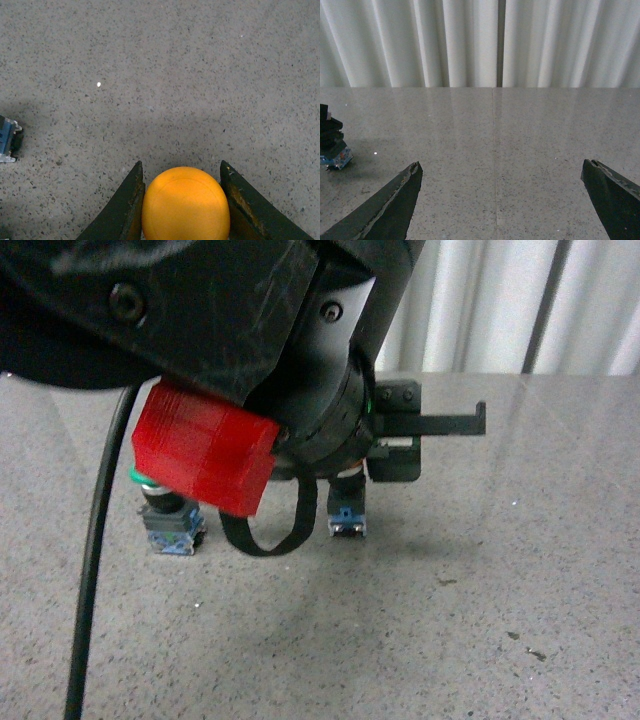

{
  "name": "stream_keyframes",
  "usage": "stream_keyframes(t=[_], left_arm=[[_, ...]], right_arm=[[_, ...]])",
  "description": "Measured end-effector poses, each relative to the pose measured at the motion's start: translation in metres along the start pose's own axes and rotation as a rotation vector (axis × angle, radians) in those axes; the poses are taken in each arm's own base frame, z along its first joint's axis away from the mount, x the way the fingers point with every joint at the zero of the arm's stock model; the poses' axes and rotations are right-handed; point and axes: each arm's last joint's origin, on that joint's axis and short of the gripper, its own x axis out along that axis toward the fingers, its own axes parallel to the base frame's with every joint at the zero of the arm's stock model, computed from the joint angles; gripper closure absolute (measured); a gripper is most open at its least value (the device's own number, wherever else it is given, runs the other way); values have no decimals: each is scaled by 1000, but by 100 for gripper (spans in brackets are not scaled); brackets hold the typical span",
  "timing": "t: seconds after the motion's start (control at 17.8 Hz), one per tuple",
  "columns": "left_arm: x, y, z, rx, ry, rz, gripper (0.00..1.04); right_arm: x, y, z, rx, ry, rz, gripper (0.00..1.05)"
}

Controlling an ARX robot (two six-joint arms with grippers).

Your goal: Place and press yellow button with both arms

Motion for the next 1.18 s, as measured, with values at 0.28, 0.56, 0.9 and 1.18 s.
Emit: stream_keyframes(t=[0.28, 0.56, 0.9, 1.18], left_arm=[[-1, -2, -2, 20, 5, -29, 67], [-1, -3, -2, 45, 15, -61, 67], [0, -4, -1, 39, 2, -81, 32], [1, -3, -3, 42, -74, -109, 7]], right_arm=[[0, 0, 0, 0, 0, 0, 7], [0, 0, 0, 0, 0, 0, 7], [0, 0, 0, 0, 0, 0, 7], [0, 0, 0, 0, 0, 0, 7]])
